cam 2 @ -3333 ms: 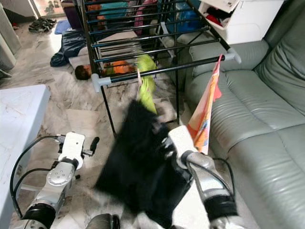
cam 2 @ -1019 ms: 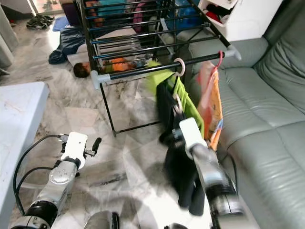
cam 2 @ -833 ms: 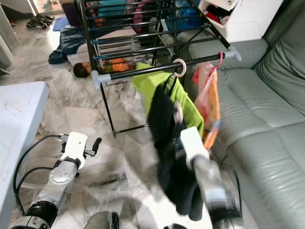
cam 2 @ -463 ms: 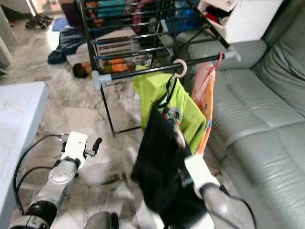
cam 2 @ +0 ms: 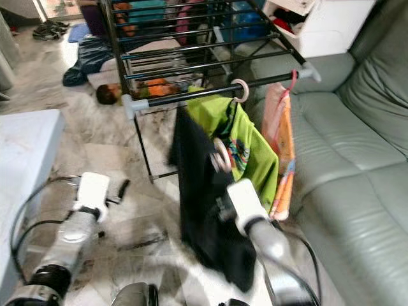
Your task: Hang hanger
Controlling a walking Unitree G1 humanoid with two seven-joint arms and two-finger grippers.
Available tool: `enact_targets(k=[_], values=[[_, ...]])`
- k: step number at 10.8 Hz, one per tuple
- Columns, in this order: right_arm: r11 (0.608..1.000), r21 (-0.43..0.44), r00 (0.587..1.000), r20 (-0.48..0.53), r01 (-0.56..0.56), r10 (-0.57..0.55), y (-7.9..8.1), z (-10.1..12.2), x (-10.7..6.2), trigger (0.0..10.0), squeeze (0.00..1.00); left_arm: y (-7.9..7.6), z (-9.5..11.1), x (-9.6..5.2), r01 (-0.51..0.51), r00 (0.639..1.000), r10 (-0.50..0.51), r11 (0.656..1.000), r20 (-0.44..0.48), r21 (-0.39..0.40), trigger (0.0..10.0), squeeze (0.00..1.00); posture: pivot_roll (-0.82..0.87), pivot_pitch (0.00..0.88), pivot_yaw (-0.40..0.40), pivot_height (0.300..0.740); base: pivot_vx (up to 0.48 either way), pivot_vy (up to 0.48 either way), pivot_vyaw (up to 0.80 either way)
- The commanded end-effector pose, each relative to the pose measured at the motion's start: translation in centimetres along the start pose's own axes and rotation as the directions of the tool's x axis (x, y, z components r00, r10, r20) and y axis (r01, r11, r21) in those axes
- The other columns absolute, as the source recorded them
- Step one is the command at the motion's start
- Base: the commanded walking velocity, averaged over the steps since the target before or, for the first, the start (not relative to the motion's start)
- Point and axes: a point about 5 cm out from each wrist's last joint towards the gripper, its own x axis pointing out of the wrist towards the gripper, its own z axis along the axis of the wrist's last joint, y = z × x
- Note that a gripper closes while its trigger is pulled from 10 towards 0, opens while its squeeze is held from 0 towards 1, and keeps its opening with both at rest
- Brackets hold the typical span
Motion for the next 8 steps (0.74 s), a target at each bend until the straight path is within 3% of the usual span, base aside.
enact_targets(k=[1,3,7,8], values=[[1.0,0.003,0.997,0.076,0.004,-0.004,-0.4,1.8,1.0,10.0,0.0,0.3,0.1,0.0,0.004,1.0,-0.004,1.0,0.012,0.008,10.0,0.0,-0.03,0.0,-0.001,0.74,0.322,0.356,0.42],[1.0,0.014,0.996,0.089,0.005,-0.006,-0.7,2.6,2.2,10.0,0.0,0.9,0.4,0.0,-0.008,0.999,0.008,1.0,0.032,0.016,10.0,0.0,-0.02,0.0,-0.008,0.74,0.313,0.364,0.0],[0.999,0.045,0.995,0.092,0.026,-0.03,-0.6,2.5,2.7,10.0,0.0,1.3,1.9,0.6,-0.017,0.995,0.014,1.0,0.099,0.025,10.0,0.0,-0.03,0.0,-0.003,0.74,0.377,0.292,0.0],[0.998,0.049,0.996,0.085,0.031,-0.036,-0.5,2.4,2.7,10.0,0.0,1.5,2.3,0.7,-0.041,0.994,0.039,0.999,0.106,0.019,10.0,0.0,-0.03,0.0,-0.002,0.74,0.0,0.0,0.0]])
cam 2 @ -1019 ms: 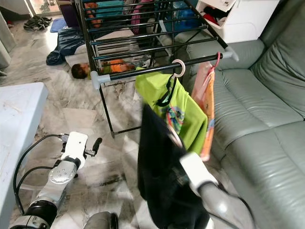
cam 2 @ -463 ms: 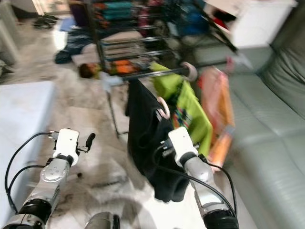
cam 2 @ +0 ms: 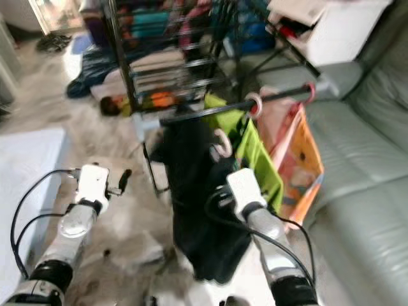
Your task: Hang hanger
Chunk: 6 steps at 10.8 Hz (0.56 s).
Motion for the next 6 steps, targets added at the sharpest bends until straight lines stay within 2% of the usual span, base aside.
enact_targets(k=[1,3,4,6], values=[[1.0,0.012,0.995,0.098,-0.009,0.008,0.5,2.0,0.7,10.0,0.0,1.6,0.3,0.0,-0.06,0.998,0.06,0.998,0.012,0.005,10.0,0.0,-0.03,0.0,-0.002,0.74,0.0,0.0,0.0],[1.0,0.022,0.997,0.078,-0.02,0.018,0.8,1.8,0.9,10.0,0.0,2.1,0.9,-0.1,-0.099,0.994,0.1,0.995,0.043,-0.018,10.0,0.0,-0.02,0.0,-0.005,0.74,0.0,0.0,0.0],[0.999,0.032,0.998,0.06,-0.031,0.029,1.1,1.7,1.1,10.0,0.0,2.1,1.0,-0.5,-0.085,0.995,0.087,0.996,0.055,-0.033,10.0,0.0,-0.02,0.0,-0.004,0.74,0.0,0.0,0.0],[0.996,0.053,0.996,0.055,-0.067,0.064,1.7,2.6,2.6,10.0,0.0,2.3,0.9,-2.2,-0.068,0.995,0.07,0.997,0.069,-0.034,10.0,0.0,0.02,0.0,-0.014,0.74,0.0,0.0,0.0]])
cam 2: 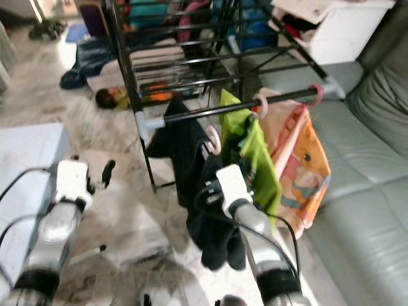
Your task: Hang hanger
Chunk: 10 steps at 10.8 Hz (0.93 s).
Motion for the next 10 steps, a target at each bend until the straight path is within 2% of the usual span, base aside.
enact_targets(k=[1,2,3,5,6,7,9,10], values=[[1.0,0.013,0.998,0.07,0.001,-0.002,-0.2,2.1,0.9,10.0,0.0,0.5,-0.1,-0.4,0.002,1.0,-0.002,1.0,-0.012,0.008,10.0,0.0,0.04,0.0,-0.022,0.74,0.0,0.0,0.0],[0.999,0.02,0.998,0.049,-0.043,0.042,0.6,2.9,2.4,10.0,0.0,1.1,-0.6,-1.4,-0.013,0.999,0.014,1.0,-0.031,0.014,10.0,0.0,0.06,0.0,-0.031,0.74,0.0,0.0,0.0],[0.998,0.02,0.997,0.044,-0.063,0.062,1.1,3.5,3.2,10.0,0.0,1.3,-0.6,-1.8,-0.02,0.999,0.02,1.0,-0.035,0.017,10.0,0.0,0.08,0.01,-0.044,0.74,0.0,0.0,0.0],[0.994,0.064,0.996,0.024,-0.086,0.084,1.6,4.8,4.8,10.0,0.0,1.8,-0.1,-2.4,-0.034,0.999,0.035,0.999,-0.031,0.018,10.0,0.0,0.11,0.022,-0.06,0.74,0.0,0.0,0.0],[0.985,0.107,0.99,-0.01,-0.136,0.138,2.7,6.0,6.1,10.0,0.0,2.4,0.2,-3.0,-0.051,0.998,0.052,0.998,-0.036,0.033,10.0,0.0,0.14,0.045,-0.067,0.74,0.0,0.0,0.0],[0.983,0.136,0.993,0.007,-0.12,0.121,2.9,7.0,6.7,10.0,0.0,2.5,0.2,-3.4,-0.052,0.998,0.053,0.998,-0.042,0.04,10.0,0.0,0.15,0.056,-0.07,0.74,0.0,0.0,0.73],[0.983,0.169,0.997,0.001,-0.074,0.075,2.9,7.6,7.1,10.0,0.0,2.6,0.2,-3.8,-0.052,0.997,0.054,0.998,-0.048,0.042,10.0,0.0,0.15,0.061,-0.073,0.74,0.0,0.0,0.74],[0.981,0.194,0.999,-0.031,-0.025,0.032,2.6,7.6,7.3,10.0,0.0,2.5,0.2,-4.0,-0.052,0.997,0.054,0.998,-0.056,0.044,10.0,0.0,0.16,0.066,-0.077,0.74,0.0,0.0,0.0]])
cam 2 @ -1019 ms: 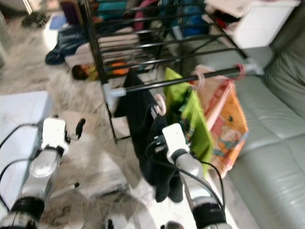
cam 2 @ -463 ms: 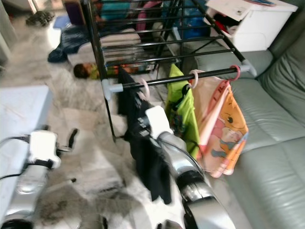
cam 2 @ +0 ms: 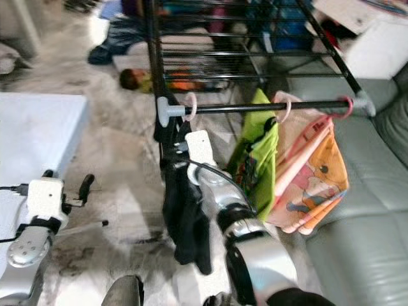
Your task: Hang hanger
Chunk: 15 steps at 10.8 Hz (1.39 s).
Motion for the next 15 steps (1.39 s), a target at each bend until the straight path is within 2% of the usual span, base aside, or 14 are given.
enact_targets(k=[1,2,3,5,8,10,12,14,15], values=[[0.999,0.026,0.998,0.054,0.035,-0.036,-0.7,1.9,0.2,10.0,0.0,-0.1,0.4,-0.1,0.001,1.0,-0.001,1.0,-0.001,0.004,10.0,0.0,0.17,0.075,-0.082,0.74,0.0,0.0,0.0],[0.996,0.056,0.997,0.033,0.068,-0.07,-1.2,2.0,0.2,10.0,0.0,0.0,0.4,-0.3,-0.002,1.0,0.002,1.0,-0.007,0.008,10.0,0.0,0.17,0.075,-0.082,0.74,0.0,0.0,0.0],[0.996,0.078,0.998,0.03,0.054,-0.056,-1.1,2.2,0.3,10.0,0.0,0.1,0.5,-0.4,-0.003,1.0,0.003,1.0,-0.011,0.01,10.0,0.0,0.18,0.083,-0.083,0.74,0.0,0.0,0.0],[0.998,0.047,0.999,-0.034,0.029,-0.028,-0.4,2.5,0.6,10.0,0.0,0.0,0.5,-0.8,-0.003,1.0,0.003,1.0,-0.029,0.015,10.0,0.0,0.19,0.084,-0.091,0.74,0.0,0.0,0.0],[0.995,-0.084,0.993,-0.107,-0.055,0.046,0.9,1.3,0.7,10.0,0.0,-0.4,0.6,-0.9,0.002,0.999,-0.001,1.0,-0.032,0.014,10.0,0.0,0.2,0.095,-0.102,0.74,0.0,0.0,0.0],[0.987,-0.142,0.988,-0.144,-0.073,0.052,0.9,0.5,0.6,10.0,0.0,-0.5,0.5,-1.1,-0.001,0.999,0.002,1.0,-0.041,0.013,10.0,0.0,0.2,0.099,-0.11,0.74,0.0,0.0,0.0],[0.992,-0.125,0.99,-0.143,-0.007,-0.011,0.0,0.5,0.5,10.0,0.0,-0.7,0.4,-1.3,0.0,0.999,0.001,1.0,-0.047,0.007,10.0,0.0,0.2,0.099,-0.116,0.74,0.0,0.0,0.0],[0.998,-0.07,0.987,-0.161,0.004,-0.015,-0.2,0.0,0.4,10.0,0.0,-0.9,0.4,-1.3,0.003,0.999,-0.002,1.0,-0.052,0.007,10.0,0.0,0.2,0.099,-0.115,0.74,0.0,0.0,0.0],[0.999,-0.047,0.986,-0.169,-0.003,-0.005,-0.2,-0.4,0.3,10.0,1.0,-0.9,0.3,-1.2,0.003,0.999,-0.003,1.0,-0.055,0.008,10.0,0.0,0.2,0.096,-0.115,0.74,0.0,0.0,0.0]])
